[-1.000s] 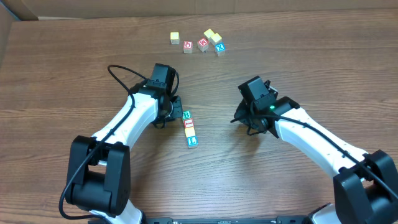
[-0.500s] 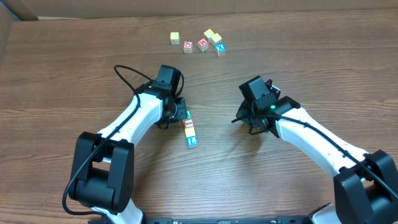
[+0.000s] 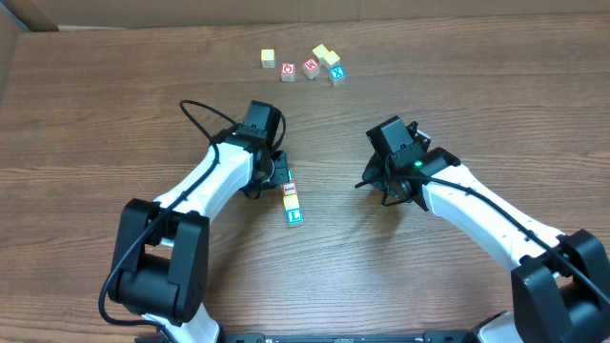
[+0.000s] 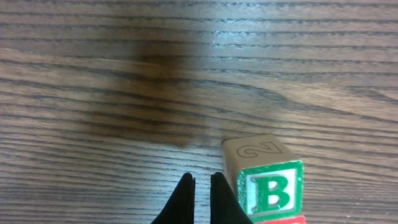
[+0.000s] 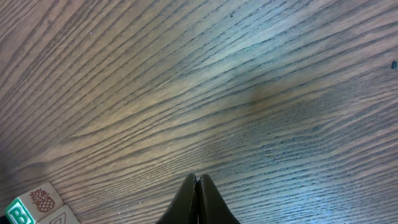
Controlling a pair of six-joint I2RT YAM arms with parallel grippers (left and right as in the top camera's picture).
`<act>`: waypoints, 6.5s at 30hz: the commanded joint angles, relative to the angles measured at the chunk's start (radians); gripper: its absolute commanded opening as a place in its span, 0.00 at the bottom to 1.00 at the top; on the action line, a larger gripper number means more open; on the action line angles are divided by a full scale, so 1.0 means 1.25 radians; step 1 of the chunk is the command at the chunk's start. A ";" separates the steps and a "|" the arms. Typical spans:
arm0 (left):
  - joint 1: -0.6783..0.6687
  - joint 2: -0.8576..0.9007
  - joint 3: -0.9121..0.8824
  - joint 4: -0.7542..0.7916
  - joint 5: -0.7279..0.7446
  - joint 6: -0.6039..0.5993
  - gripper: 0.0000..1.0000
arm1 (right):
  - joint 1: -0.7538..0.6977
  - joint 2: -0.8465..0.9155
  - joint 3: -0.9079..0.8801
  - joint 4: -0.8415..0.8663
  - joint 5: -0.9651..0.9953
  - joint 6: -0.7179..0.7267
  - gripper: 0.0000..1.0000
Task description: Flip 4 blocks
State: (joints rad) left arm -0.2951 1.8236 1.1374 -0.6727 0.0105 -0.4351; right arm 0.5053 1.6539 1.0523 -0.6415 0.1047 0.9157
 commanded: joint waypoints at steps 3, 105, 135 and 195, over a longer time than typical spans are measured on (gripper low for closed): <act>-0.005 0.016 -0.004 0.002 -0.002 0.011 0.04 | -0.002 -0.003 -0.006 0.002 0.012 -0.006 0.04; 0.314 0.000 0.023 -0.126 0.235 0.115 1.00 | -0.007 -0.003 -0.006 -0.056 0.202 -0.362 1.00; 0.314 0.000 0.023 -0.126 0.235 0.115 1.00 | -0.007 -0.003 -0.006 -0.056 0.202 -0.362 1.00; 0.314 0.000 0.023 -0.126 0.235 0.115 1.00 | -0.219 -0.996 -0.093 0.076 0.020 -0.655 1.00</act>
State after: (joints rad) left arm 0.0998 1.8313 1.1461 -0.8307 0.2897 -0.3065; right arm 0.2390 0.4541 0.9966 -0.5495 0.1444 0.1146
